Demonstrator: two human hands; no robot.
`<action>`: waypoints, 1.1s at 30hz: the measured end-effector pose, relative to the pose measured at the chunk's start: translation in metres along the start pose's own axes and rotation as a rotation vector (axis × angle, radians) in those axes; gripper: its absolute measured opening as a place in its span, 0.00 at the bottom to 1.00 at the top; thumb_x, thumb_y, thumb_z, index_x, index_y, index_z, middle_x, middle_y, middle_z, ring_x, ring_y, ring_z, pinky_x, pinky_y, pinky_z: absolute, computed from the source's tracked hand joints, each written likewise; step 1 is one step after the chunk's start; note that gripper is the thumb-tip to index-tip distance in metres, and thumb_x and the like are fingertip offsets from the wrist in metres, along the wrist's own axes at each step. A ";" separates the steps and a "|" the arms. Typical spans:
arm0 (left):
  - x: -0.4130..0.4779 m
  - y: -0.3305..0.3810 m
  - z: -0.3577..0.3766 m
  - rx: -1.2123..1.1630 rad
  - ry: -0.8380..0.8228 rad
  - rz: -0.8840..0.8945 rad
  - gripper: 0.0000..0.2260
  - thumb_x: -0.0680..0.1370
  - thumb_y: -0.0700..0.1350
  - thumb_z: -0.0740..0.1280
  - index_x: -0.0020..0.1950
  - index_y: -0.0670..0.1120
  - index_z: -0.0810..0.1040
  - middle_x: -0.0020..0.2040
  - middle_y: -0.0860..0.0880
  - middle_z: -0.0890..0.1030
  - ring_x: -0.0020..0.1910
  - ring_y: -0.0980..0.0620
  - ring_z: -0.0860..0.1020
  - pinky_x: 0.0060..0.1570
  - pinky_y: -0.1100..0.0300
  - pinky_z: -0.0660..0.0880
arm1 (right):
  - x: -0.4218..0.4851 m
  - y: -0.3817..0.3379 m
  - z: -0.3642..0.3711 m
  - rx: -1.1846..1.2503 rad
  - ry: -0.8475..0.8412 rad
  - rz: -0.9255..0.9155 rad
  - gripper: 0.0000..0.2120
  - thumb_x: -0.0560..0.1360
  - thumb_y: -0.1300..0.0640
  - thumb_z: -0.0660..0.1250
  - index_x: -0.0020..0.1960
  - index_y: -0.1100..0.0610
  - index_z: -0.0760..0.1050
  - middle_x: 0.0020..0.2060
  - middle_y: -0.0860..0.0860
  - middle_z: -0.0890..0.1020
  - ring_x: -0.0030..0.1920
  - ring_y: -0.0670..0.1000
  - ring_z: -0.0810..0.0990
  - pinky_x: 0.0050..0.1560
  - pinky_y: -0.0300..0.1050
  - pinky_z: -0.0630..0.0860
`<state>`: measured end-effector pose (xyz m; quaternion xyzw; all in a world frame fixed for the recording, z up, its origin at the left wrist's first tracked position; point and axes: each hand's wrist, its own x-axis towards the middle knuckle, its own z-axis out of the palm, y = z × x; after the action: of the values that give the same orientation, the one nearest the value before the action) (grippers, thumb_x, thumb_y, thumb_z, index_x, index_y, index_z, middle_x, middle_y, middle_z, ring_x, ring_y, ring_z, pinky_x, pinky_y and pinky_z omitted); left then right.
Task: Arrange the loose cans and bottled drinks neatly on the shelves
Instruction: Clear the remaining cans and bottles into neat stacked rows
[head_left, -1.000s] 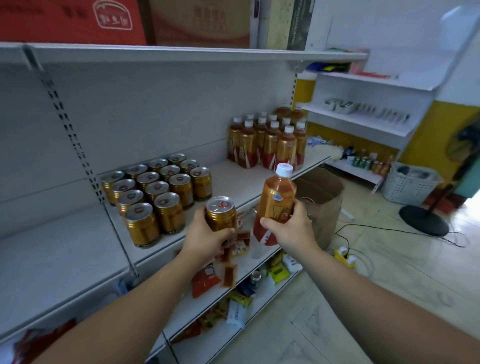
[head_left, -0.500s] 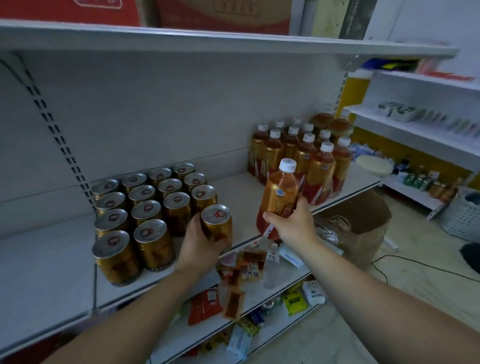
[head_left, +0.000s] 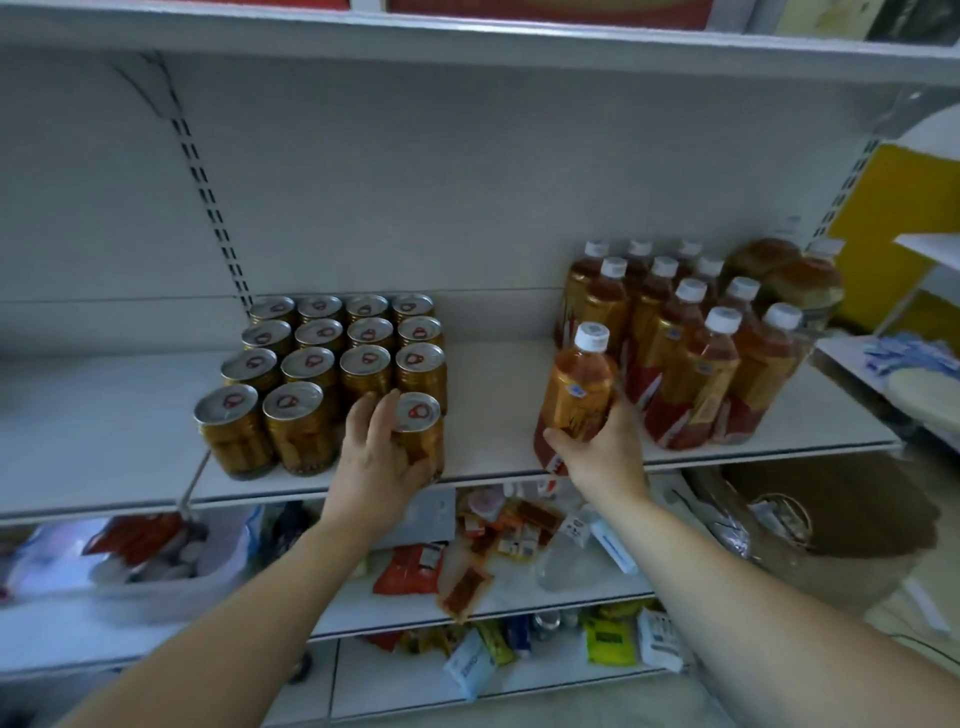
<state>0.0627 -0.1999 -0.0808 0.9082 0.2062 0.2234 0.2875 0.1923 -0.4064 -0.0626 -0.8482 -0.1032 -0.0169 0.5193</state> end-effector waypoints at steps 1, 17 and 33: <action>0.000 0.000 -0.002 0.096 0.031 0.084 0.36 0.71 0.45 0.74 0.75 0.49 0.59 0.75 0.44 0.56 0.73 0.40 0.59 0.68 0.44 0.65 | 0.001 0.000 -0.003 -0.038 0.006 -0.020 0.39 0.67 0.54 0.77 0.72 0.53 0.61 0.64 0.53 0.71 0.65 0.56 0.71 0.63 0.49 0.69; 0.020 -0.032 -0.026 0.761 0.026 0.488 0.36 0.62 0.43 0.78 0.69 0.47 0.71 0.66 0.46 0.75 0.67 0.45 0.72 0.71 0.44 0.54 | 0.029 -0.023 -0.025 -0.724 0.003 -0.536 0.35 0.77 0.50 0.66 0.78 0.53 0.54 0.74 0.65 0.57 0.74 0.64 0.59 0.68 0.60 0.66; 0.030 -0.047 -0.045 0.761 0.055 0.309 0.25 0.73 0.56 0.65 0.67 0.45 0.74 0.67 0.48 0.75 0.72 0.43 0.65 0.70 0.44 0.37 | 0.043 -0.011 -0.032 -0.898 -0.063 -0.463 0.46 0.76 0.44 0.66 0.78 0.50 0.34 0.77 0.61 0.42 0.78 0.59 0.47 0.74 0.51 0.54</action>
<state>0.0521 -0.1307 -0.0681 0.9638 0.1430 0.1958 -0.1112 0.2351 -0.4234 -0.0324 -0.9429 -0.2867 -0.1485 0.0823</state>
